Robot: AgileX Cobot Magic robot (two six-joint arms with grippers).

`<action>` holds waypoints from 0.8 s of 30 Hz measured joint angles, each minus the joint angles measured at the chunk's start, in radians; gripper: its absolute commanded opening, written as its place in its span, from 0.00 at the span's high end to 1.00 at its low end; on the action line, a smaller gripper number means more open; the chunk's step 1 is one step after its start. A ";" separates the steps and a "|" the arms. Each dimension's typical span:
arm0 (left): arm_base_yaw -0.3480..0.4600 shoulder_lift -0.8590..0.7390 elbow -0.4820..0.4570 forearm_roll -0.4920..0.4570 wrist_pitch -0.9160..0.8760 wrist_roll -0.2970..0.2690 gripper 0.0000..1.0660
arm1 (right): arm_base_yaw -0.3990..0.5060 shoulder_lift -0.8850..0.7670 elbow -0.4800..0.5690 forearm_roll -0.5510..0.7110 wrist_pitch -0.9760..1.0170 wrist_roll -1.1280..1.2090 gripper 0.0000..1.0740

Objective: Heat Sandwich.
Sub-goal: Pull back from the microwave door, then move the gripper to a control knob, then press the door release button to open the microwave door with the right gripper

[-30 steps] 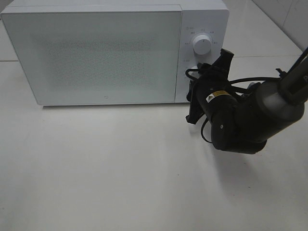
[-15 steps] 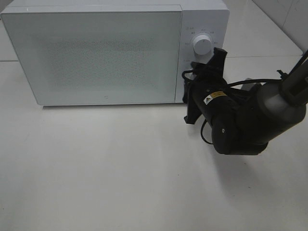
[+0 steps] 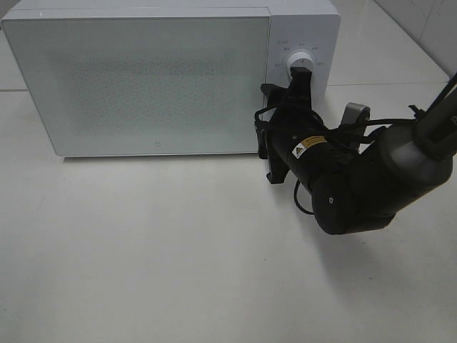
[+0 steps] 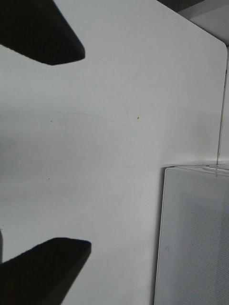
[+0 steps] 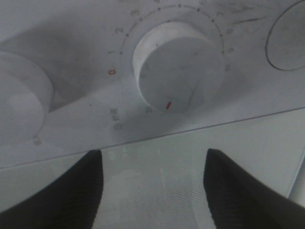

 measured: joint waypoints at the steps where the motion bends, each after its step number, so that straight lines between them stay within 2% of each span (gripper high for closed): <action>1: 0.000 0.000 0.000 0.000 0.000 0.000 0.15 | 0.000 -0.004 0.009 -0.008 0.000 -0.012 0.42; 8: 0.000 0.000 0.000 0.000 0.000 0.000 0.15 | 0.000 -0.059 0.095 -0.028 0.000 -0.177 0.42; 12: 0.000 0.000 0.000 0.000 0.000 0.000 0.15 | 0.000 -0.162 0.158 -0.066 0.019 -0.443 0.42; 13: 0.000 0.000 0.000 0.000 0.000 0.000 0.15 | 0.000 -0.162 0.158 -0.066 0.019 -0.443 0.42; 19: 0.000 0.000 0.000 0.000 0.000 0.000 0.15 | 0.000 -0.293 0.162 -0.127 0.225 -0.728 0.42; 21: 0.000 0.000 0.000 0.000 0.000 0.000 0.15 | 0.000 -0.377 0.162 -0.145 0.357 -0.891 0.42; 22: 0.000 0.000 0.000 0.000 0.000 0.000 0.15 | 0.000 -0.377 0.162 -0.145 0.357 -0.891 0.42; 24: 0.000 0.000 0.000 0.000 0.000 0.000 0.15 | 0.000 -0.453 0.163 -0.153 0.513 -1.051 0.42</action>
